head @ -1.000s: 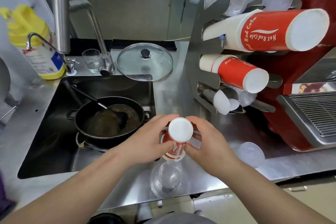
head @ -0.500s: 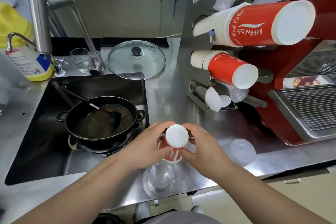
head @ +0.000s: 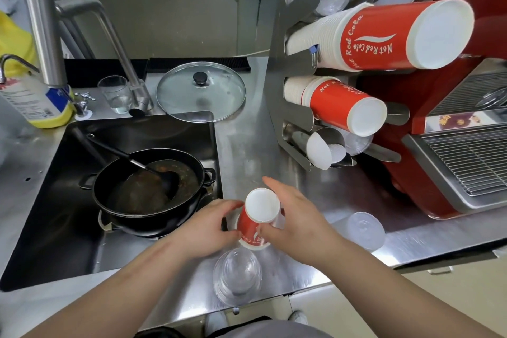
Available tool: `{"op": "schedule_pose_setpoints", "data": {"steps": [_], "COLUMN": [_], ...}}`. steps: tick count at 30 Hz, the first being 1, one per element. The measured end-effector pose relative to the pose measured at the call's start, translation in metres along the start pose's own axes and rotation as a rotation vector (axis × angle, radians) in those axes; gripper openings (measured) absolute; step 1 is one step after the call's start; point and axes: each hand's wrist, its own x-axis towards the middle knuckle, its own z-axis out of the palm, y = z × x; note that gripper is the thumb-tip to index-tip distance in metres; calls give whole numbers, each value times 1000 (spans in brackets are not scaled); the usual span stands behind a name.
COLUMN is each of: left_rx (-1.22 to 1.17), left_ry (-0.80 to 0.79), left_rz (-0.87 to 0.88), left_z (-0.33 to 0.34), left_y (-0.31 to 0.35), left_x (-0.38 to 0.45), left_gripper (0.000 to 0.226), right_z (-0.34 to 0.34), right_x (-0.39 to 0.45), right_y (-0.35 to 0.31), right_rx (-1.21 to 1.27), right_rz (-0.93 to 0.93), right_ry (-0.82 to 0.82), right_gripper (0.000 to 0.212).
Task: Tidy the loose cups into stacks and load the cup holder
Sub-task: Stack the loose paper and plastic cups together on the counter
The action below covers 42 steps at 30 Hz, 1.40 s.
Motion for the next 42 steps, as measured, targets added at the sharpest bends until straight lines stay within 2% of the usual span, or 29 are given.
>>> {"op": "schedule_pose_setpoints", "data": {"steps": [3, 7, 10, 13, 17, 20, 27, 30, 33, 37, 42], "left_rx": [55, 59, 62, 32, -91, -153, -168, -183, -203, -146, -63], "left_ry": [-14, 3, -11, -17, 31, 81, 247, 323, 431, 539, 566], "left_rz": [0, -3, 1, 6, -3, 33, 73, 125, 223, 339, 419], "left_z": [6, 10, 12, 14, 9, -3, -35, -53, -68, -75, -65], "left_y": [-5, -3, 2, 4, 14, 30, 69, 89, 111, 146, 178], "left_x": [1, 5, 6, 5, 5, 5, 4, -4, -15, -24, -26], "left_gripper": [68, 54, 71, 73, 60, 59, 53, 57, 60, 60, 65], "right_z": [2, 1, 1, 2, -1, -13, -59, -88, -114, -139, -157], "right_x": [7, 2, -9, -24, -36, -33, -23, -28, -40, -60, -79], "right_y": [-7, -7, 0, 10, 17, 14, -18, -36, -51, -58, -45], "right_rx": [-58, -30, 4, 47, 108, 146, 132, 160, 165, 135, 157], "right_rz": [-18, -20, -36, -33, 2, -13, -147, -215, -319, -432, -596], "right_ry": [-29, 16, 63, 116, 145, 164, 238, 298, 369, 435, 533], "right_gripper": [84, 69, 61, 54, 58, 67, 82, 78, 65, 69, 78]}}
